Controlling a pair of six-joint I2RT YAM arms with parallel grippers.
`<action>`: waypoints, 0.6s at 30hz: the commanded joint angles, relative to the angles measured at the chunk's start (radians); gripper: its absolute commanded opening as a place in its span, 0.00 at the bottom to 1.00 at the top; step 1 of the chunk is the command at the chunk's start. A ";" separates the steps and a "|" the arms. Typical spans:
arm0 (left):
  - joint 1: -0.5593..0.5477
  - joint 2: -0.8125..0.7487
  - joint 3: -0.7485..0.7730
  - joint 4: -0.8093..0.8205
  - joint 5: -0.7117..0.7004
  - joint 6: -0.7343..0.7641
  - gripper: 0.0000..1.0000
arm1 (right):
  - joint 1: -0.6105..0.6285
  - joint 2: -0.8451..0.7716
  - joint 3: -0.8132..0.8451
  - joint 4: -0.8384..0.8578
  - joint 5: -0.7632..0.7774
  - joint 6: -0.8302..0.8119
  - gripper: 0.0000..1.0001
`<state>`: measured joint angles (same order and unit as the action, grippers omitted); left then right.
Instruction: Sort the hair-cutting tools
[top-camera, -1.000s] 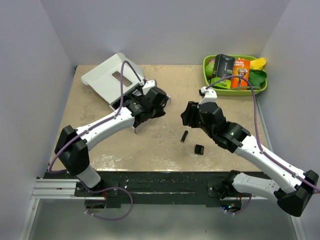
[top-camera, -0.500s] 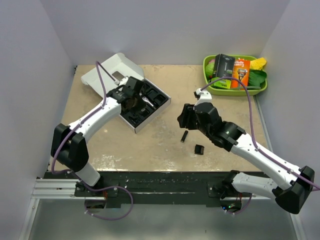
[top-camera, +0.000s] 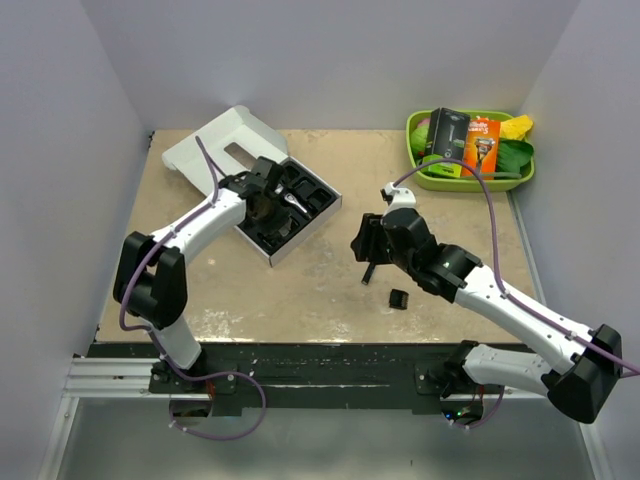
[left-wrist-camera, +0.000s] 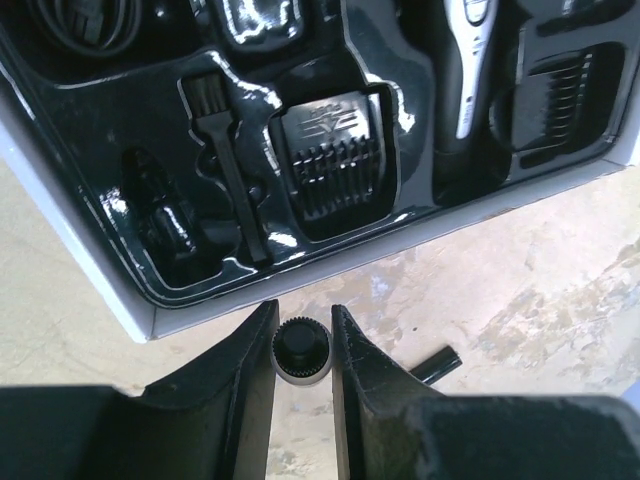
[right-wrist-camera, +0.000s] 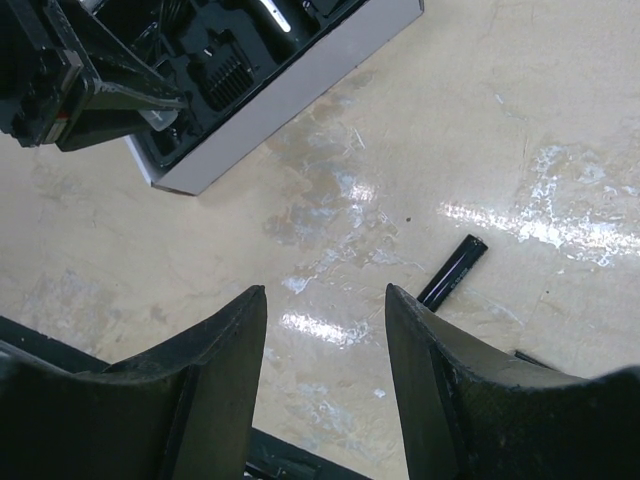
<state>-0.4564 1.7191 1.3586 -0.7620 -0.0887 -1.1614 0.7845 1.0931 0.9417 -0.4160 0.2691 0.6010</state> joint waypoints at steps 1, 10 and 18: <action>0.009 -0.006 -0.012 -0.049 0.029 -0.050 0.12 | 0.001 -0.001 -0.009 0.052 -0.014 0.008 0.54; 0.024 0.017 -0.033 -0.085 0.055 -0.070 0.15 | 0.004 0.001 -0.020 0.057 -0.021 0.005 0.54; 0.041 0.002 -0.056 -0.074 0.058 -0.083 0.17 | 0.002 -0.002 -0.034 0.060 -0.022 0.005 0.54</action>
<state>-0.4320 1.7340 1.3109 -0.8322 -0.0544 -1.2205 0.7845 1.0931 0.9241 -0.3878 0.2470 0.6022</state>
